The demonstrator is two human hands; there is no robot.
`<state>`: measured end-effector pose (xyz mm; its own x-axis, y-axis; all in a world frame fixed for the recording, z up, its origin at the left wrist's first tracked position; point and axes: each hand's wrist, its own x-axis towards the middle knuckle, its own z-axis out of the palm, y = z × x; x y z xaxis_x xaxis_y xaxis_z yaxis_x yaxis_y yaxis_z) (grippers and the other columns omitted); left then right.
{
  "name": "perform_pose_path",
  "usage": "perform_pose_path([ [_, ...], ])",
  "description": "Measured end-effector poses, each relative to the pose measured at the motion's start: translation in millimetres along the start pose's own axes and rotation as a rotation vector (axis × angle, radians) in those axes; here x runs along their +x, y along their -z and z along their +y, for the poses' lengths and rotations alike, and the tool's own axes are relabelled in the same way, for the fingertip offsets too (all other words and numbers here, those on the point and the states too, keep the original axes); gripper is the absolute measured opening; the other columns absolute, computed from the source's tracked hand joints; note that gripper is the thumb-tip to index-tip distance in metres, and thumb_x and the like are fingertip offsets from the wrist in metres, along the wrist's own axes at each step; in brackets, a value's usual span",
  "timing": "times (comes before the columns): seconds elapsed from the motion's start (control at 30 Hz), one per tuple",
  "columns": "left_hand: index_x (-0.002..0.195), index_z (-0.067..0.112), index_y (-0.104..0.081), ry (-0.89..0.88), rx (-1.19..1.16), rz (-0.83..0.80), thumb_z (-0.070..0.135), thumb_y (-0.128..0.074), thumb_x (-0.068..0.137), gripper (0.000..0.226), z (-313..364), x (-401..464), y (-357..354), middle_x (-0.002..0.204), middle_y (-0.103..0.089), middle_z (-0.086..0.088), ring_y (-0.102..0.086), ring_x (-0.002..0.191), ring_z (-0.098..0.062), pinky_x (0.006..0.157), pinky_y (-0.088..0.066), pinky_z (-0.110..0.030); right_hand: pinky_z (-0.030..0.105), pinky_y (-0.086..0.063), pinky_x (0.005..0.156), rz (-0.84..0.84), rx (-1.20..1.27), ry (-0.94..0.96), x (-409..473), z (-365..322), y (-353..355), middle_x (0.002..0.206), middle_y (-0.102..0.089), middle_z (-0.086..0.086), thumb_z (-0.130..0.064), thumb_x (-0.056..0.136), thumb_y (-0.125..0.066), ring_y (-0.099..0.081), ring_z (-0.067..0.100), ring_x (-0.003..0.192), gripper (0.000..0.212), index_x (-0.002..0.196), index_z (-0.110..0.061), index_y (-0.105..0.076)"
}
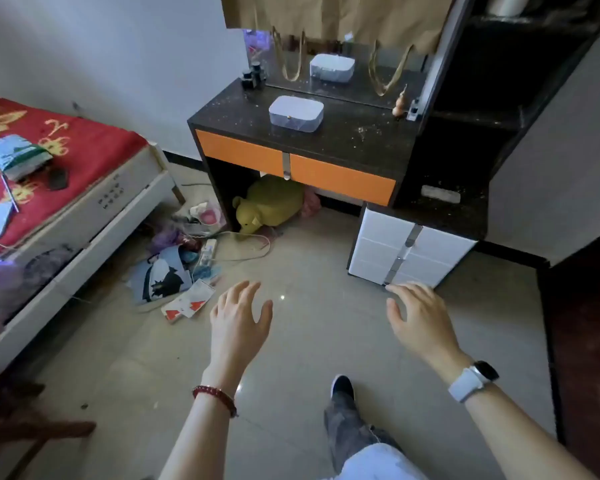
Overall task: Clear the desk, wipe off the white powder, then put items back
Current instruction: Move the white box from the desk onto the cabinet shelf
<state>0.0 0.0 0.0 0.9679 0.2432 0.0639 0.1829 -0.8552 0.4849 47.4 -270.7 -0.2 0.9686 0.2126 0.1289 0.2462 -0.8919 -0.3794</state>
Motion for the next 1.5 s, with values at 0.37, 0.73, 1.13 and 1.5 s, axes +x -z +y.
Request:
perform_pose_path([
  [0.37, 0.125, 0.018, -0.052, 0.052, -0.056, -0.226, 0.035, -0.049, 0.091, 0.038, 49, 211, -67, 0.129, -0.052, -0.003, -0.047, 0.118, -0.021, 0.099, -0.038, -0.04, 0.038, -0.042, 0.09, -0.245, 0.142, -0.175, 206, 35, -51, 0.114, -0.064, 0.009, -0.017, 0.091, -0.046, -0.052, 0.031, 0.109, 0.027, 0.115, -0.01, -0.059],
  [0.73, 0.121, 0.017, -0.055, 0.075, -0.038, -0.201, 0.03, -0.051, 0.09, 0.034, 31, 400, -84, 0.124, -0.055, -0.003, -0.047, 0.116, -0.023, 0.096, -0.038, -0.039, 0.033, -0.039, 0.09, -0.243, 0.234, -0.174, 406, 14, -71, 0.108, -0.065, 0.008, -0.027, 0.088, -0.035, -0.054, 0.028, 0.106, 0.039, 0.111, -0.008, -0.061],
  [1.13, 0.123, 0.004, -0.049, -0.019, -0.148, -0.079, 0.023, -0.057, 0.084, 0.044, 6, 678, -95, 0.126, -0.047, -0.019, -0.045, 0.112, -0.039, 0.09, -0.042, -0.047, 0.03, -0.042, 0.09, -0.171, 0.495, -0.548, 631, -10, -120, 0.124, -0.055, 0.013, -0.014, 0.093, -0.047, -0.055, 0.023, 0.108, 0.036, 0.128, -0.006, -0.046],
  [1.5, 0.125, 0.002, -0.039, 0.266, -0.303, -0.421, 0.025, -0.077, 0.068, 0.073, 11, 771, -128, 0.124, -0.045, -0.014, -0.043, 0.113, -0.031, 0.097, -0.038, -0.044, 0.039, -0.045, 0.093, -0.193, 0.534, -0.845, 704, -12, -156, 0.118, -0.045, 0.015, -0.016, 0.088, -0.054, -0.053, 0.032, 0.105, 0.038, 0.122, -0.001, -0.045],
])
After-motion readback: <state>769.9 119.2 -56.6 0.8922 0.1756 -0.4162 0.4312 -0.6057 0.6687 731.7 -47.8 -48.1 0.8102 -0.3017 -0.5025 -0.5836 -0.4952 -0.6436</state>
